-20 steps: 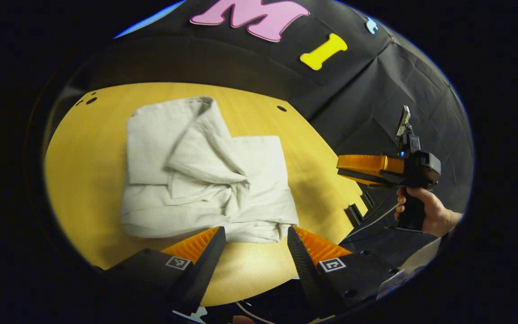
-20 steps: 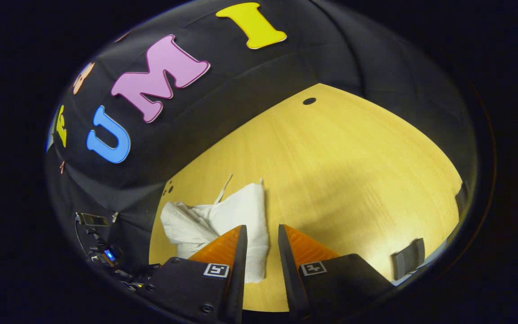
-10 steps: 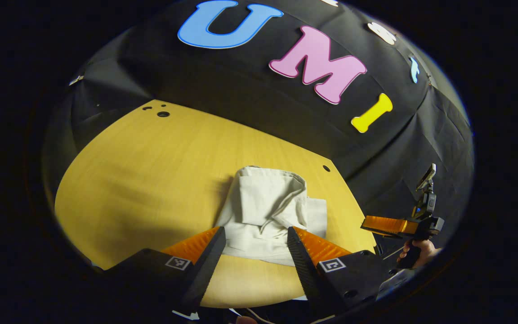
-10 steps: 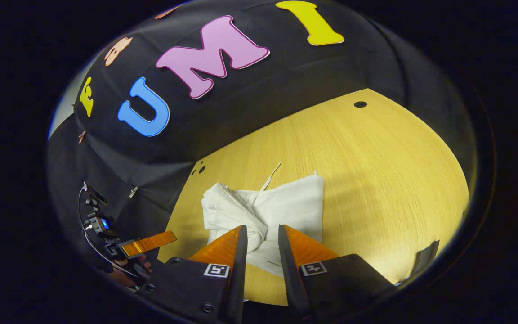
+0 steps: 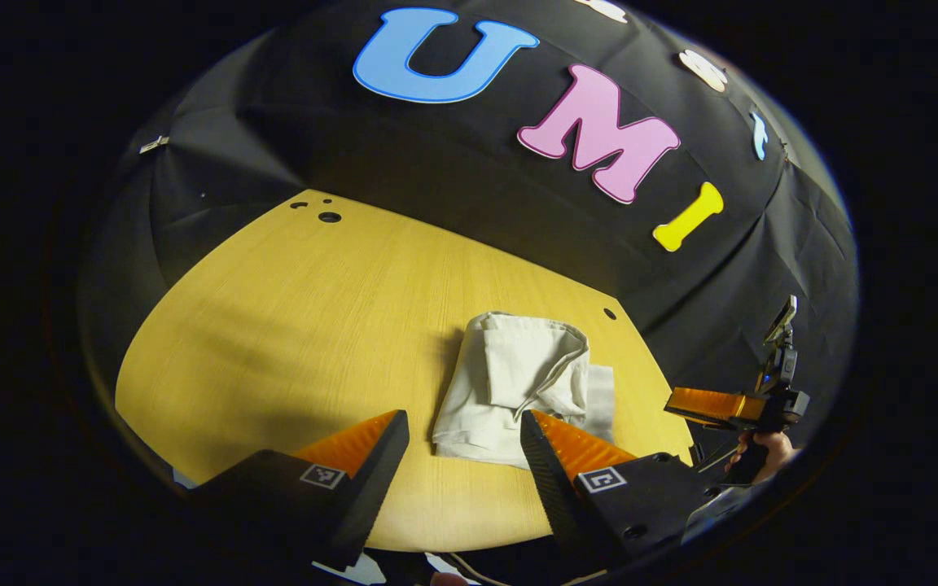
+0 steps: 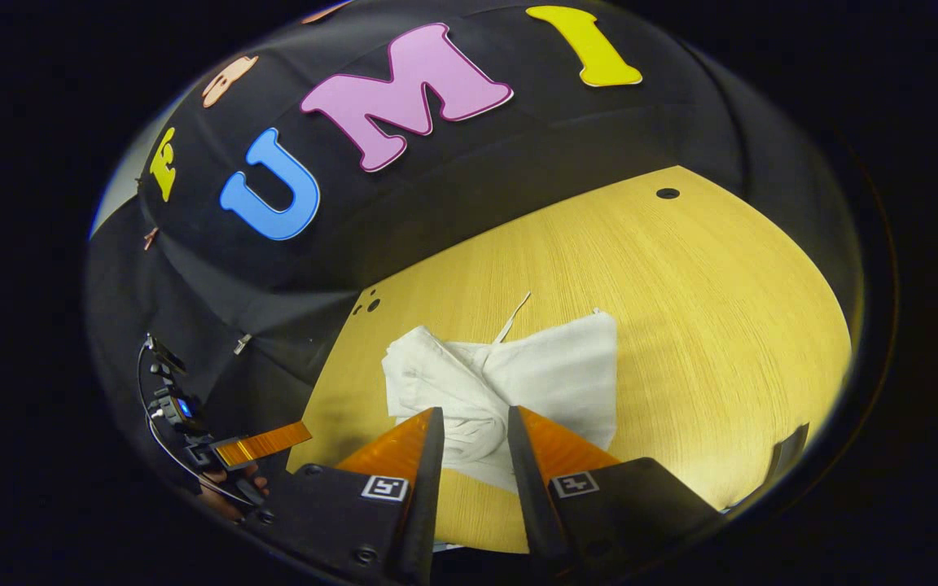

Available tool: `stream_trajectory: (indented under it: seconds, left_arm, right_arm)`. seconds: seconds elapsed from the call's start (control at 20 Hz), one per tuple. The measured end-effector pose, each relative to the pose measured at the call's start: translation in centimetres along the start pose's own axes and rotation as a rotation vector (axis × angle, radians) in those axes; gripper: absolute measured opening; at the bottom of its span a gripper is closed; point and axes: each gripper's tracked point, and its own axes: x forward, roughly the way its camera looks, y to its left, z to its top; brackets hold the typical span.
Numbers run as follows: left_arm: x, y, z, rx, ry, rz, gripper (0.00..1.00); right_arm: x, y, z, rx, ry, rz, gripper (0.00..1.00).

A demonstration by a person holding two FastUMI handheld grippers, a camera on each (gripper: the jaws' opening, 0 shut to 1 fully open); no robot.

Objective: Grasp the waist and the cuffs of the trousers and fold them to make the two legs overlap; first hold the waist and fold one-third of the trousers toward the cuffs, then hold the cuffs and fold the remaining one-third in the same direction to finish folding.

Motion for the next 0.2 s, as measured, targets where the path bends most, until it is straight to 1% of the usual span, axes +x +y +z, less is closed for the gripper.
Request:
stream_trajectory:
  seconds: [0.1,0.2]
  left_arm:
    - [-0.42,0.26,-0.09,-0.001,0.001,-0.005,0.88]
    - [-0.71,0.7,-0.29,0.008,0.002,-0.004,0.88]
  right_arm:
    - [-0.13,0.81,-0.1,-0.001,-0.005,0.006,0.54]
    - [-0.28,1.32,-0.11,-0.012,-0.016,0.005,0.54]
